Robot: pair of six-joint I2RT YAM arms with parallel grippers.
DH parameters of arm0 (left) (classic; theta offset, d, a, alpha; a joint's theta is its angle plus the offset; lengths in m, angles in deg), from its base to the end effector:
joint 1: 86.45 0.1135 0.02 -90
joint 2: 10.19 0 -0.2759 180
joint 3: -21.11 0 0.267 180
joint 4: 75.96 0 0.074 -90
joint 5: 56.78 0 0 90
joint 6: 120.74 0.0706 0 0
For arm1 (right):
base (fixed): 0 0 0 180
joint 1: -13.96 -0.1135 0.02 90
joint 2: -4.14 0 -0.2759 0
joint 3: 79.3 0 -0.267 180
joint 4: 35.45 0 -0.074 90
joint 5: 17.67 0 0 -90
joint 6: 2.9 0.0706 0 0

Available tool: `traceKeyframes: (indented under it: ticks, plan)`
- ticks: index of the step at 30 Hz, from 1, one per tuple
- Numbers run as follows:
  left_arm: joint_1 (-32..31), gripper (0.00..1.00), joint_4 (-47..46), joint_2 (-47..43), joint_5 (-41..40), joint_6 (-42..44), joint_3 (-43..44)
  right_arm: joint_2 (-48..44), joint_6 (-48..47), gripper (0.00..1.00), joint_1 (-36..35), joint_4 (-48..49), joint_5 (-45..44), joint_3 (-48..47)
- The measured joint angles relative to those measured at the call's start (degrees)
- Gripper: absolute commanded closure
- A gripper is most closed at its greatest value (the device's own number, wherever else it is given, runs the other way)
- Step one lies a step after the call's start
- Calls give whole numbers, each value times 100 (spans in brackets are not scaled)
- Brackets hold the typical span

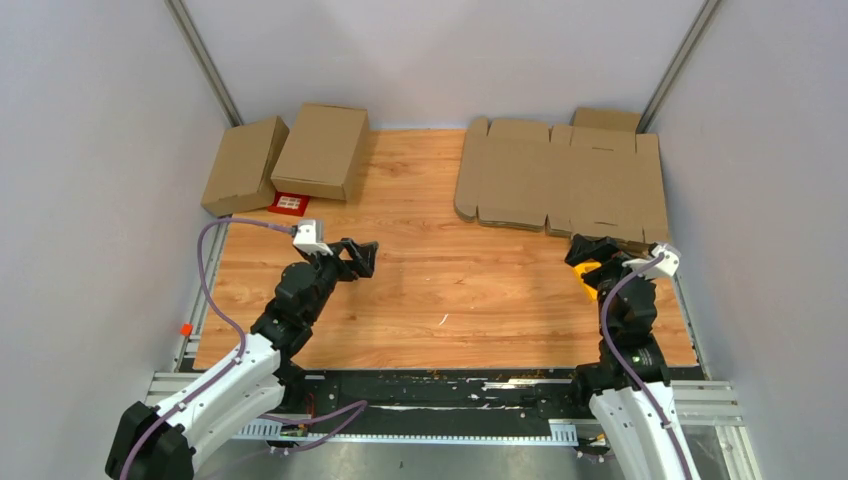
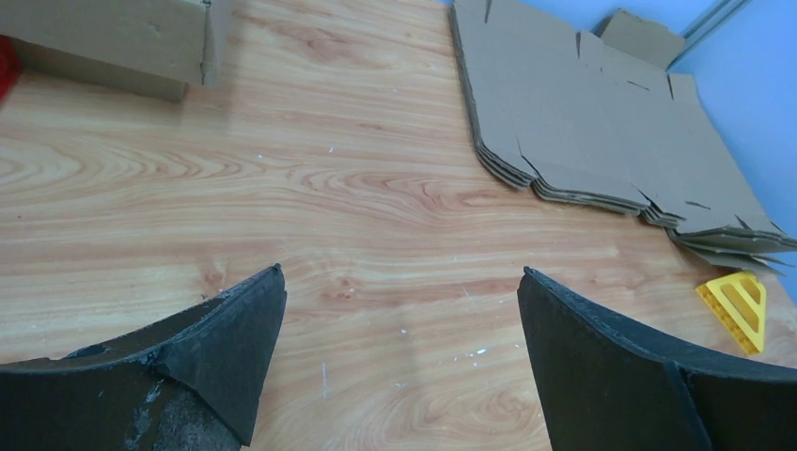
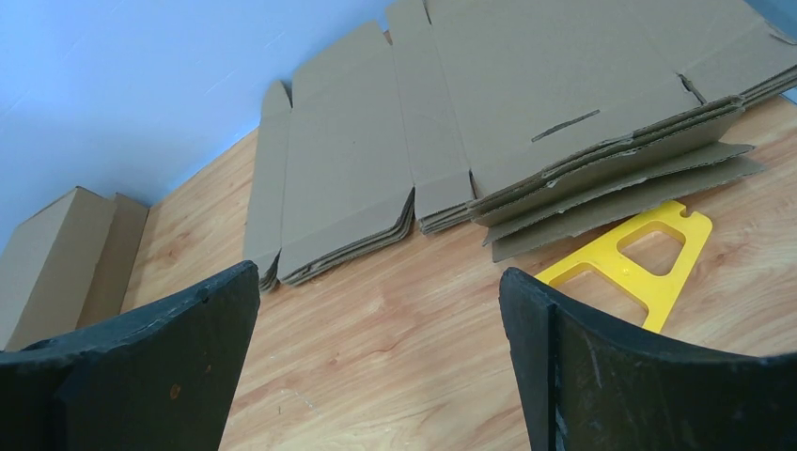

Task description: Fold the paper box

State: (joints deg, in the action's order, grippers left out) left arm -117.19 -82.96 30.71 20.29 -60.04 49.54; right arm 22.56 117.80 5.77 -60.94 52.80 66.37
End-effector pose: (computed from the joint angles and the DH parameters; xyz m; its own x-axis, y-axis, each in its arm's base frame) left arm 0.1923 -0.0960 0.2229 -0.2216 -0.4232 -0.8785 0.2274 0.8537 -0.4686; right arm 0.1554 -0.0015 0.2505 -0.0436 0.4799 -0.8763 0.2492 0.8546 0.4556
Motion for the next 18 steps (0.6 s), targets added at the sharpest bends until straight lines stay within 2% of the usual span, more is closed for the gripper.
traceKeyframes:
  ticks: [6, 10, 14, 18]
  plan:
    - [0, 0, 2, -79, -55, 9, -17, 101, 4, 4, 0, 46, 9, 2]
    - [0, 1, -157, -105, 269, 114, -74, 317, -42, 5, 0, 308, 216, 55]
    - [0, 1, -260, -66, 551, 168, -168, 837, -114, 6, 0, 385, 723, -44]
    - [0, 1, -295, 13, 706, 208, -168, 1792, -256, 7, 0, 315, 1346, -717]
